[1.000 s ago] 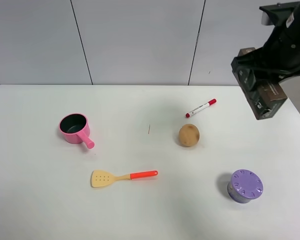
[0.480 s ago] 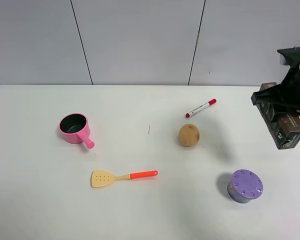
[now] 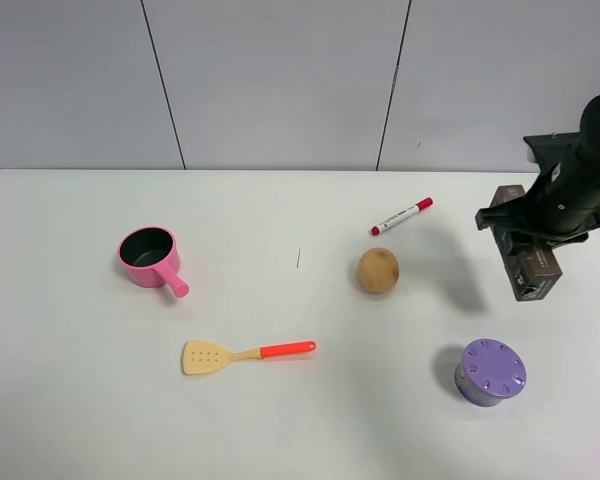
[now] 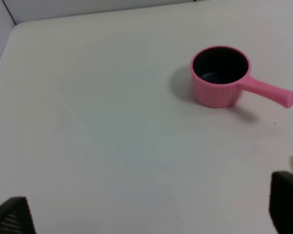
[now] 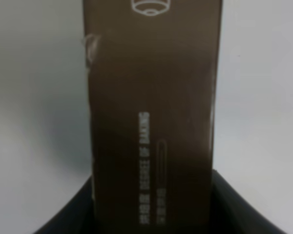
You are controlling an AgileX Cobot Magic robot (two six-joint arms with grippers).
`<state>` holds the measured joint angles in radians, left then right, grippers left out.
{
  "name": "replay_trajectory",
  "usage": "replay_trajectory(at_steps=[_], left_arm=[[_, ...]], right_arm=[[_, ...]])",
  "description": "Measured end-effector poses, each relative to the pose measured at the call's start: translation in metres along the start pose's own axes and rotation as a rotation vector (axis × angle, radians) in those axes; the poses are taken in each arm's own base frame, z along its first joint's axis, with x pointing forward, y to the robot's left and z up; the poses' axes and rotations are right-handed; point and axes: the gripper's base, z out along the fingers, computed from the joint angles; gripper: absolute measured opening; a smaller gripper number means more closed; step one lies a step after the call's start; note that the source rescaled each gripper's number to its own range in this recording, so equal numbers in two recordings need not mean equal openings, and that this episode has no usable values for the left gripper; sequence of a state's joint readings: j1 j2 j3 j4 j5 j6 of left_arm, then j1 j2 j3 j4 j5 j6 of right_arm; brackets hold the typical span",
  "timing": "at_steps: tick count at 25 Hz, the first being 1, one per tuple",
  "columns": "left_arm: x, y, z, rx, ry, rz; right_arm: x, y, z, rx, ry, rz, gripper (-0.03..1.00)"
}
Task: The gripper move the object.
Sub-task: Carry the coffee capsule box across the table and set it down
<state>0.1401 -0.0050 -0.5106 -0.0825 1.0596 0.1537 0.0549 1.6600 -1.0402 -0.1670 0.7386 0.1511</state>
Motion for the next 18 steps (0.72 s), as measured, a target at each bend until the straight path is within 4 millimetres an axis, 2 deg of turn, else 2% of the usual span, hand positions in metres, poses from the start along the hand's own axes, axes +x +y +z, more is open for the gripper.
replay_trajectory(at_steps=[4, 8, 11, 18], left_arm=[[0.000, 0.000, 0.000, 0.000, 0.000, 0.000], [0.000, 0.000, 0.000, 0.000, 0.000, 0.000], [0.000, 0.000, 0.000, 0.000, 0.000, 0.000], [0.000, 0.000, 0.000, 0.000, 0.000, 0.000]], right_arm=[[-0.003, 0.006, 0.033, -0.028, 0.023, 0.015, 0.00], [-0.003, 0.011, 0.052, -0.054, 0.040, 0.042, 0.00], [-0.003, 0.012, 0.061, -0.060, 0.047, 0.047, 0.00], [-0.005, 0.014, 0.068, -0.066, 0.022, 0.049, 0.00]])
